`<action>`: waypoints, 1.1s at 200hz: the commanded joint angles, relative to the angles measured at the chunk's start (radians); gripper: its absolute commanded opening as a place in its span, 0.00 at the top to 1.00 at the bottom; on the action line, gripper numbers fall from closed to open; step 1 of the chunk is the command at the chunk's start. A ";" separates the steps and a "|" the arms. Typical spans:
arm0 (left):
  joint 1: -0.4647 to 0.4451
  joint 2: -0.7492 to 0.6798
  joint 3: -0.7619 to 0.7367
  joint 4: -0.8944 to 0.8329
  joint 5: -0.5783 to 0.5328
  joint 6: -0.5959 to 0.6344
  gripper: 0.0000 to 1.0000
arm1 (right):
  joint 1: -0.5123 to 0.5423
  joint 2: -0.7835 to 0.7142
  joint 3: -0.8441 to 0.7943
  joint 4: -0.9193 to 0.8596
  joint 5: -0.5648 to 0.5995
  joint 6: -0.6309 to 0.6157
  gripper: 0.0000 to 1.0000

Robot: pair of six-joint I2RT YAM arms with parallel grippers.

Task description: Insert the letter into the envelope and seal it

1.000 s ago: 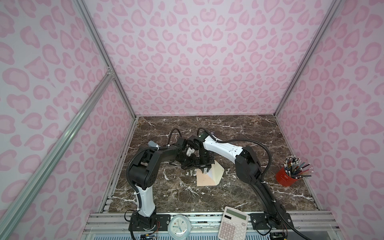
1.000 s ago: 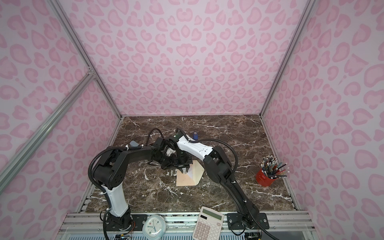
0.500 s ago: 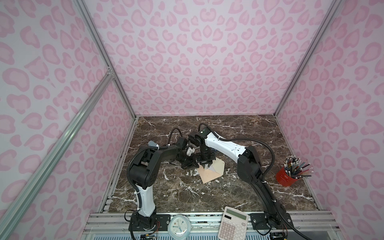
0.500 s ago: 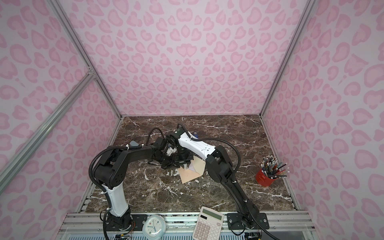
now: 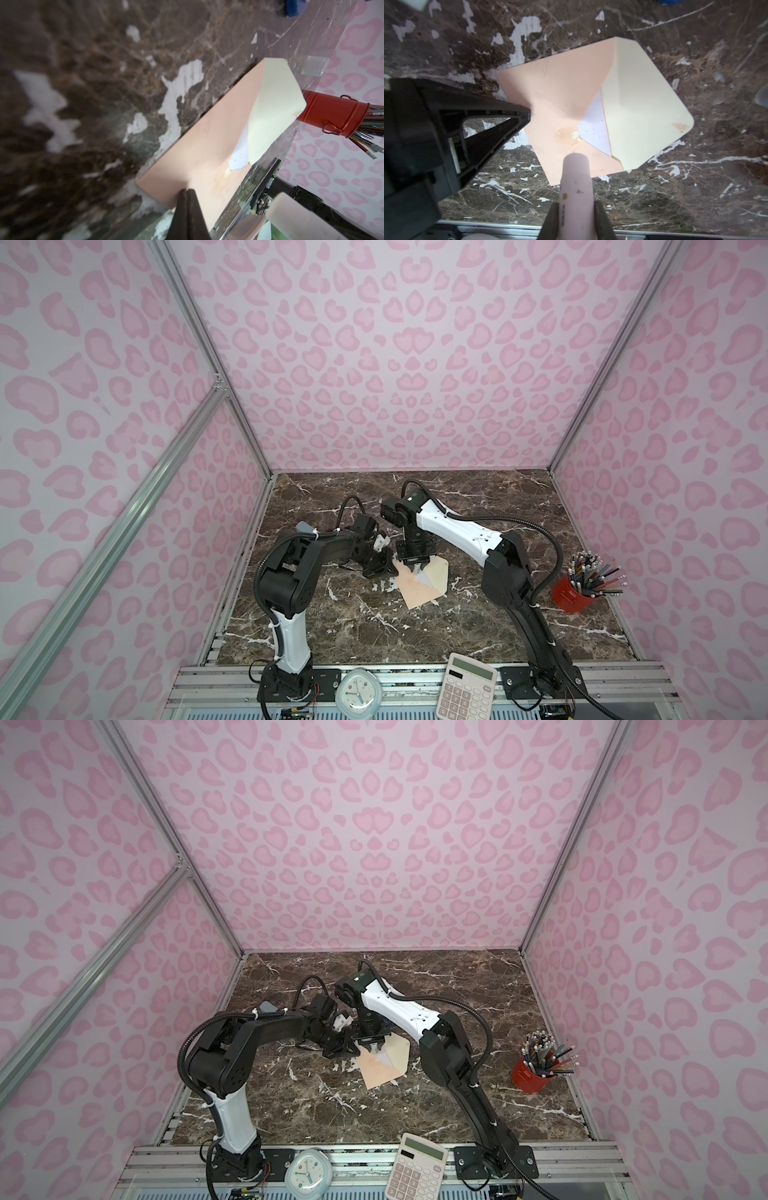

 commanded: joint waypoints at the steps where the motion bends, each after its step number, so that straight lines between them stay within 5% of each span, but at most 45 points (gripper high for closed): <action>1: -0.001 -0.002 0.006 -0.048 -0.042 0.013 0.96 | 0.002 0.013 0.002 -0.001 -0.016 -0.008 1.00; 94: -0.001 -0.016 0.006 -0.054 -0.044 0.014 0.96 | 0.011 0.117 0.030 0.039 -0.055 -0.015 1.00; 220: 0.003 -0.020 0.008 -0.061 -0.045 0.016 0.96 | 0.004 0.075 -0.185 0.126 -0.022 -0.014 1.00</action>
